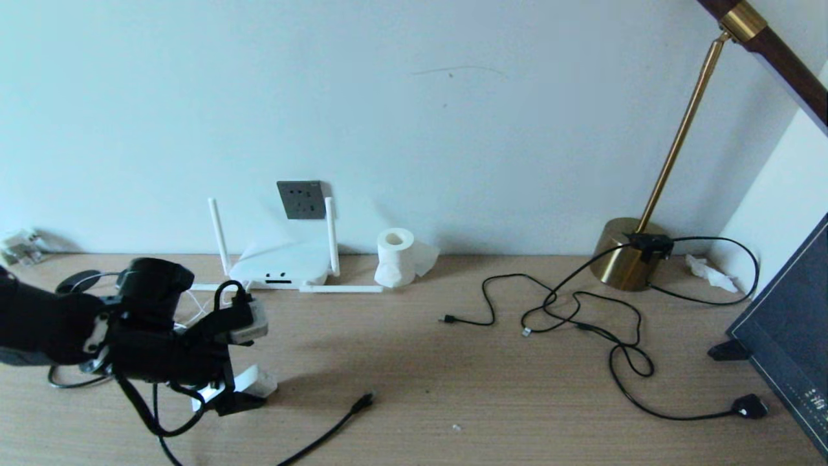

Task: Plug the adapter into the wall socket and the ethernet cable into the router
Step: Pick up plug

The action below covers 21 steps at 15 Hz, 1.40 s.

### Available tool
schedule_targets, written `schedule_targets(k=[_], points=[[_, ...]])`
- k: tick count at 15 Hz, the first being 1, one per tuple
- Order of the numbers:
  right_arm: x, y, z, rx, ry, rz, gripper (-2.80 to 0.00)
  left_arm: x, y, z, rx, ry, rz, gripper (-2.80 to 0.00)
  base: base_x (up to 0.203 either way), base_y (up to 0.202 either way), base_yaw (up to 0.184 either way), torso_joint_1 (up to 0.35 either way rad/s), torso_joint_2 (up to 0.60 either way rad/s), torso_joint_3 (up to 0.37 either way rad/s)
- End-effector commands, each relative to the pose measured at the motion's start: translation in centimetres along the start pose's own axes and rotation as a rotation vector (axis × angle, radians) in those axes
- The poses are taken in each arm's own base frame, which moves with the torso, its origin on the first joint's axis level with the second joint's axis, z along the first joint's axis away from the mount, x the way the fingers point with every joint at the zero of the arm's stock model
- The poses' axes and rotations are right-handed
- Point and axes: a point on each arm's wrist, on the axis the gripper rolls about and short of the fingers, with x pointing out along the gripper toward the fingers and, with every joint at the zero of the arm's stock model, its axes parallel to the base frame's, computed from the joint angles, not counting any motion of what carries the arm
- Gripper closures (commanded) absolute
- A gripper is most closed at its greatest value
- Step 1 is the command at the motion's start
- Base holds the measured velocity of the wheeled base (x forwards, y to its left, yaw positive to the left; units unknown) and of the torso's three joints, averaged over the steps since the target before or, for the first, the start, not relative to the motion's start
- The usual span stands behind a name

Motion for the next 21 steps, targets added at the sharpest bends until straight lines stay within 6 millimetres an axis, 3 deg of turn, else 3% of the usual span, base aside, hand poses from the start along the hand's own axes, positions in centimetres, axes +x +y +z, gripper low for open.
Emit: schedule_targets(k=[1,5,6,7,14,16,21], points=[[0.0,0.0,0.0,0.0,0.002,0.0,0.0,0.2,0.2,0.1,0.006,0.0,-0.006,-2.8,0.0,0.0,0.0,0.0,0.0,0.0],[0.0,0.0,0.0,0.0,0.002,0.0,0.0,0.3,0.2,0.5,0.014,0.013,-0.007,-2.8,0.0,0.0,0.0,0.0,0.0,0.0],[0.0,0.0,0.0,0.0,0.002,0.0,0.0,0.3,0.2,0.5,0.014,0.015,-0.005,-2.46,0.0,0.0,0.0,0.0,0.0,0.0],[0.0,0.0,0.0,0.0,0.002,0.0,0.0,0.3,0.1,0.5,0.014,0.016,-0.008,0.0,0.0,0.0,0.0,0.0,0.0,0.0],[0.0,0.0,0.0,0.0,0.002,0.0,0.0,0.3,-0.5,0.1,0.009,0.023,-0.02,0.0,0.0,0.0,0.0,0.0,0.0,0.0],[0.0,0.0,0.0,0.0,0.002,0.0,0.0,-0.6,-1.0,0.2,0.001,-0.005,-0.022,0.0,0.0,0.0,0.0,0.0,0.0,0.0],[0.0,0.0,0.0,0.0,0.002,0.0,0.0,-4.1,-3.8,0.0,-0.224,-0.209,-0.14,0.0,0.0,0.0,0.0,0.0,0.0,0.0]])
